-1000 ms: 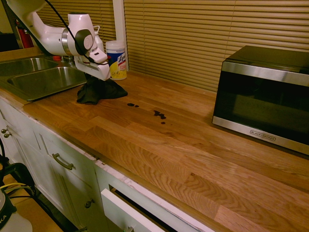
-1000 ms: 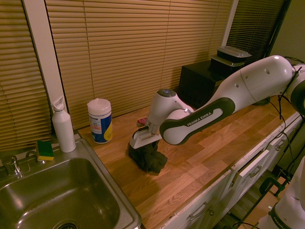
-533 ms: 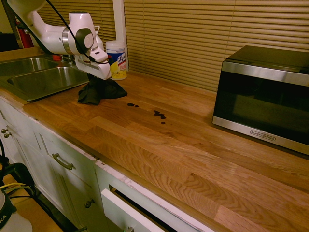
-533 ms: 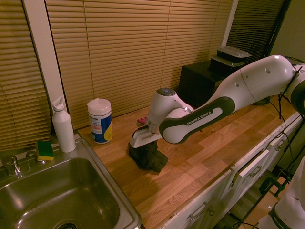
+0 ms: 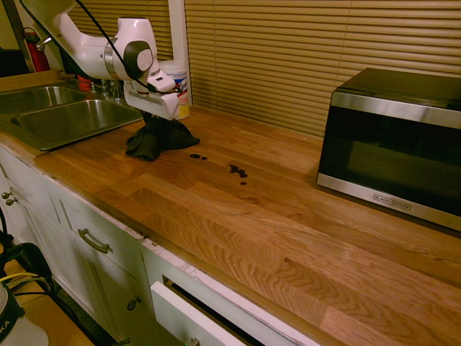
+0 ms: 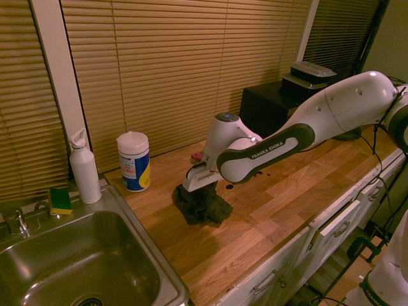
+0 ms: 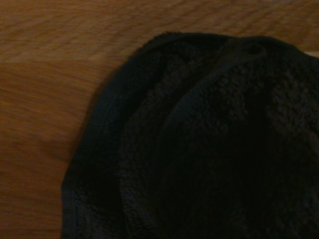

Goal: Clear the spill

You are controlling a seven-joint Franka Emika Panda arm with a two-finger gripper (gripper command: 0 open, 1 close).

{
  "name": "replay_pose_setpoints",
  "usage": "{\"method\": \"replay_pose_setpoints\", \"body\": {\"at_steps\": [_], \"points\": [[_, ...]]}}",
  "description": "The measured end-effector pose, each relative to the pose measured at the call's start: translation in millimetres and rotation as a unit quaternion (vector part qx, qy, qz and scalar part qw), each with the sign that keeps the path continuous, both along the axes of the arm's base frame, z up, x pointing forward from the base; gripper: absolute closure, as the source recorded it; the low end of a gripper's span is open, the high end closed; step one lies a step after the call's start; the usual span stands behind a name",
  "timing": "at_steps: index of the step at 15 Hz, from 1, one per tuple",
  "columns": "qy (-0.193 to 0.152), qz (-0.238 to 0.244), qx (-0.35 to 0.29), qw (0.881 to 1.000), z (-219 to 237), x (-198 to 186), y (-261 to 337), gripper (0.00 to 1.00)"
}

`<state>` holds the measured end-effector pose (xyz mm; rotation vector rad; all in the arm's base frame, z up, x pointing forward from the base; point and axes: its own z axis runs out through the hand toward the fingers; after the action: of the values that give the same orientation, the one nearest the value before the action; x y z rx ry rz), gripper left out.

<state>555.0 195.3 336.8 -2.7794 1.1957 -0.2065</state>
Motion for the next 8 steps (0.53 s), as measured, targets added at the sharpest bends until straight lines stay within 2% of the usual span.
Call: {"method": "replay_pose_setpoints", "body": {"at_steps": [8], "points": [[0.01,-0.038,0.001,0.999,1,-2,-92,1.0]]}}
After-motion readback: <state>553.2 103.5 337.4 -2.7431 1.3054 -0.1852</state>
